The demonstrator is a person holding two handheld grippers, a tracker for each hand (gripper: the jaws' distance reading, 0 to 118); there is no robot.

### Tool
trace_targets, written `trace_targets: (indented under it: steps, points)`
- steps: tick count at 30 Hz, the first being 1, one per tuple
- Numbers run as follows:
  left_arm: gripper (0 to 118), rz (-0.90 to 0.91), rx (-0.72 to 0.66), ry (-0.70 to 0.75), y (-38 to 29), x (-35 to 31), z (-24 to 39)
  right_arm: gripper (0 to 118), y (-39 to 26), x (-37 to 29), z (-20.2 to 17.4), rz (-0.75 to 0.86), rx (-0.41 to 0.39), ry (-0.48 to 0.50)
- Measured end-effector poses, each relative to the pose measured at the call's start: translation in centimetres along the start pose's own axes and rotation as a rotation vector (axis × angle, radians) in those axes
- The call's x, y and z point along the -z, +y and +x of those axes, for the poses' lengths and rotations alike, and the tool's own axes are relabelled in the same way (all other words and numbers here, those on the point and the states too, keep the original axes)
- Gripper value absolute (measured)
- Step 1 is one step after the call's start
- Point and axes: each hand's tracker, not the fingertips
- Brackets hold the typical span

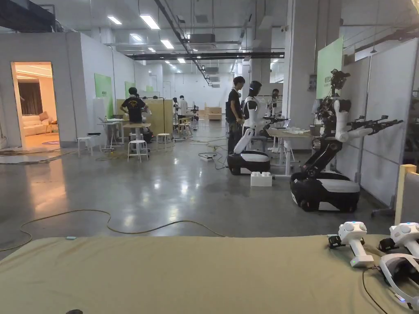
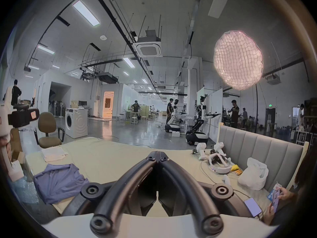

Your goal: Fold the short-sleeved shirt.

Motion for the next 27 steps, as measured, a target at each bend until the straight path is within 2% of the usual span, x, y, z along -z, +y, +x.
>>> trace_targets:
  steps: [3, 4, 6, 7, 9, 11, 13, 15, 16, 18, 20, 22, 24, 25, 26, 27]
  points:
    - [0, -0.034, 0.077, -0.019, -0.1, 0.6, 0.1, 0, -0.2, 0.1, 0.0, -0.009, -0.042, -0.009]
    - [0, -0.035, 0.157, -0.012, -0.3, 0.7, 0.4, 0, -0.2, 0.1, -0.1, -0.017, -0.103, -0.011]
    - [0, -0.042, 0.406, -0.007, -1.2, 0.7, 1.5, 0, -0.8, 0.2, -0.8, -0.02, -0.356, -0.042]
    - [0, -0.04, 0.537, -0.024, -1.8, 0.5, 2.0, 0, -1.3, 0.5, -1.4, -0.026, -0.522, -0.077]
    - [0, -0.07, 0.836, -0.091, -3.8, 0.3, 3.1, 0, -3.4, 0.9, -2.9, -0.024, -0.947, -0.126]
    - [0, -0.141, 1.127, -0.065, -6.8, 0.6, 4.3, 0, -6.1, 0.8, -3.5, 0.025, -1.29, -0.082]
    - [0, -0.165, 1.397, -0.127, -10.7, 0.1, 4.7, 0, -8.6, 0.2, -3.3, 0.053, -1.54, 0.031]
    - [0, -0.178, 1.577, -0.207, -13.9, -0.9, 4.7, 0, -10.6, -0.6, -2.8, 0.055, -1.693, 0.137]
    - [0, -0.19, 1.635, -0.24, -14.9, -1.3, 4.7, 0, -11.1, -0.9, -2.7, 0.042, -1.719, 0.186]
    - [0, -0.129, 1.746, -0.259, -16.6, -2.2, 4.4, 0, -11.4, -1.2, -2.5, 0.013, -1.722, 0.267]
    - [1, -0.027, 1.788, -0.246, -16.8, -2.4, 4.1, 0, -11.2, -1.4, -2.0, 0.078, -1.739, 0.246]
    - [5, 0.034, 1.723, -0.174, -15.4, -1.9, 3.9, 3, -10.4, -1.0, -2.0, 0.171, -1.714, 0.148]
    - [5, 0.023, 1.552, -0.103, -12.7, -1.3, 4.1, 5, -9.3, -0.5, -1.8, 0.24, -1.655, 0.035]
    - [6, 0.029, 1.423, -0.053, -11.3, -1.0, 4.1, 5, -8.7, -0.3, -1.9, 0.246, -1.571, -0.039]
    - [5, 0.034, 1.227, -0.018, -9.3, -0.8, 4.0, 2, -7.7, -0.2, -2.3, 0.198, -1.396, -0.096]
    - [5, 0.03, 1.0, 0.001, -7.1, -0.8, 3.6, 0, -5.9, -0.1, -2.4, 0.118, -1.145, -0.101]
